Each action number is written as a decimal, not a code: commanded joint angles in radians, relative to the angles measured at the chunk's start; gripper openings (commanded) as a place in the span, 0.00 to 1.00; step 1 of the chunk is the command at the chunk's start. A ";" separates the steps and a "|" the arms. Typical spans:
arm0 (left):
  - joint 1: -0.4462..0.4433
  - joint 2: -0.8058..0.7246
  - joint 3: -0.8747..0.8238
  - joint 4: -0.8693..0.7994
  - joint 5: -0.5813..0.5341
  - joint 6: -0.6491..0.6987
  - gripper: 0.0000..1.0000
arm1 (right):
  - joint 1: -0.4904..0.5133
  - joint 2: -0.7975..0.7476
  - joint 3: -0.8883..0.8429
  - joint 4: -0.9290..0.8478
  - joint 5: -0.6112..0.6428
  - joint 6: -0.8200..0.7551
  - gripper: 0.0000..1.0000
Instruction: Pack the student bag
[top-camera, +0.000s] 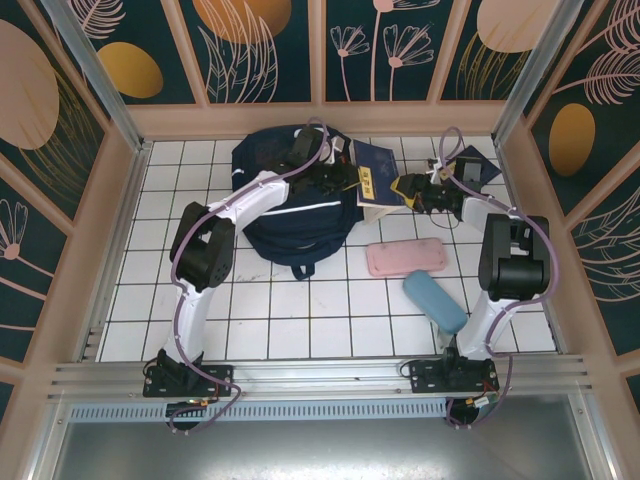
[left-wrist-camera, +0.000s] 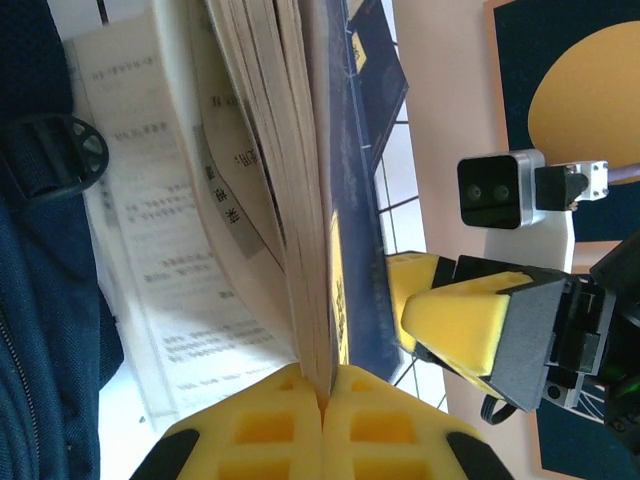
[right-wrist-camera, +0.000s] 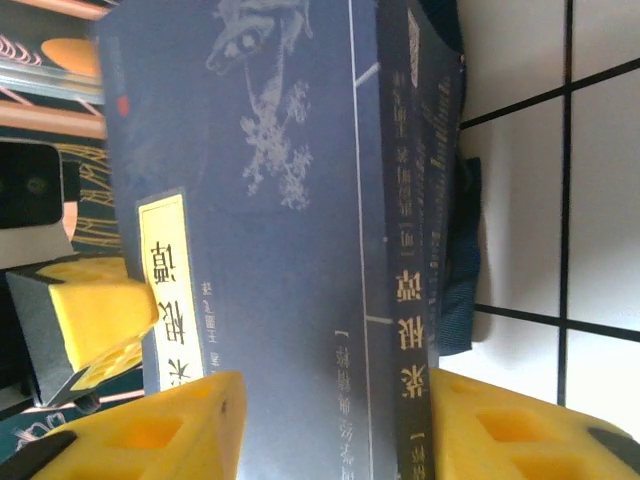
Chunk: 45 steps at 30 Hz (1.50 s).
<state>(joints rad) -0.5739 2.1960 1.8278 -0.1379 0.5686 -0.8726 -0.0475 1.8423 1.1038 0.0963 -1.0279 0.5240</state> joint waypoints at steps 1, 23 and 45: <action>0.010 -0.055 -0.017 0.051 0.023 0.002 0.07 | 0.013 0.020 0.008 0.069 -0.070 0.024 0.31; 0.147 -0.278 -0.383 0.334 0.123 -0.106 0.99 | 0.197 -0.157 0.066 0.261 -0.142 0.272 0.00; 0.163 -0.401 -0.544 0.787 0.240 -0.320 0.66 | 0.194 -0.154 0.048 0.356 -0.162 0.452 0.00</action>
<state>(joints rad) -0.4156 1.8259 1.3041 0.5476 0.7788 -1.1595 0.1501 1.7008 1.1431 0.4660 -1.1793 1.0119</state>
